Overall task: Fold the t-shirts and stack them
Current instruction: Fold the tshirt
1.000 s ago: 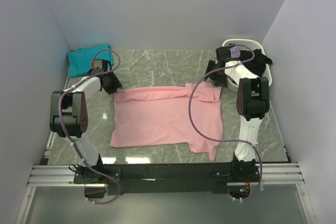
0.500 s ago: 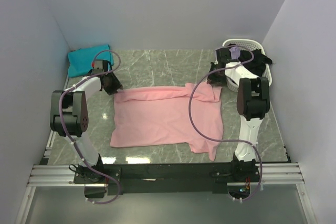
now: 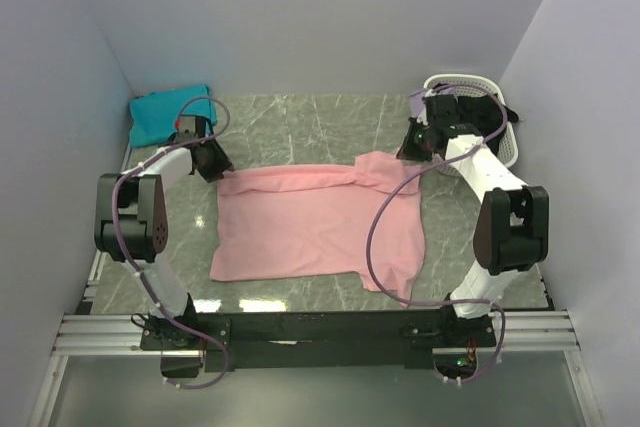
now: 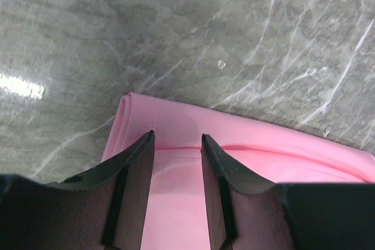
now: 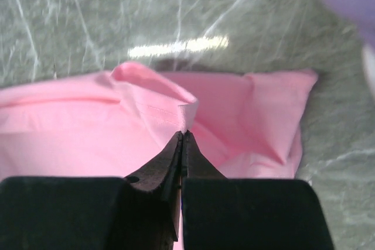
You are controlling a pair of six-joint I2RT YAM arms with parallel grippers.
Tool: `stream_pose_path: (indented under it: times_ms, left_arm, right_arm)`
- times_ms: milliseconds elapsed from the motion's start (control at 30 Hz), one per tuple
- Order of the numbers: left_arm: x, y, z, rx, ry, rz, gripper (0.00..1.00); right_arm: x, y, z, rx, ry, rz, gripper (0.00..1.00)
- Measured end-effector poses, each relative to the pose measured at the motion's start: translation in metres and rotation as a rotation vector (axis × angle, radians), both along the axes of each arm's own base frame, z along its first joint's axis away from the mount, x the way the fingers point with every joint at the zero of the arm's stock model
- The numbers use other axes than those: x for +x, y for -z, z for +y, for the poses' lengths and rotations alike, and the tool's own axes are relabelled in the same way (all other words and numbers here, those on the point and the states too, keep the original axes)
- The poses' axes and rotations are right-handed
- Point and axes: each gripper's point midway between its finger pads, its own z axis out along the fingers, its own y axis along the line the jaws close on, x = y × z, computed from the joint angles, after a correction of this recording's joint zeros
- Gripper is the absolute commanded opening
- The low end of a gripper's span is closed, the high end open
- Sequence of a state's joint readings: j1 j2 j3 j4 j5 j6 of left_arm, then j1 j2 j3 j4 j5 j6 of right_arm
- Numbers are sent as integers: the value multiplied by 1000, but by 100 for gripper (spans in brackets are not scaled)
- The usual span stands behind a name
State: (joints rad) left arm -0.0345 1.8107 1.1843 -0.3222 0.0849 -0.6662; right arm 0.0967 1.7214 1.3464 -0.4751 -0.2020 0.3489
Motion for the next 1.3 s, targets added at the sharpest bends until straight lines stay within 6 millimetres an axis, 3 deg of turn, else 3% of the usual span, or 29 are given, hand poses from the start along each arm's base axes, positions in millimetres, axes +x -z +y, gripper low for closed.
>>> stream_pose_path:
  times_ms: [100,267,467,767,867,1033,1067,1167,1300]
  left_arm:
    - [-5,0,0,-1,1,3,43]
    - [-13,-5,0,-1,0,-3,43]
    - [-16,-11,-1,-1,3,-16,42]
    - [-19,-9,-2,-1,7,-7,42]
    - [-19,-9,-2,1,6,-5,42]
    - [-22,-7,0,9,0,8,41]
    - [-23,-6,1,16,-3,13,41]
    - [-29,-5,6,43,-20,35,41]
    - [-35,-16,13,73,-39,28,42]
  right_arm:
    - [-19,7,13,4,-38,28,0]
    - [-65,39,35,-2,-114,136,0]
    - [-124,64,34,-25,-128,244,0]
    - [-160,73,37,-61,-110,276,0]
    - [-174,83,39,-81,-112,306,17]
    - [-190,94,26,-175,-50,346,27]
    - [-192,93,21,-193,-28,342,44]
    - [-188,80,10,-224,43,293,62]
    - [-170,50,8,-206,94,162,72]
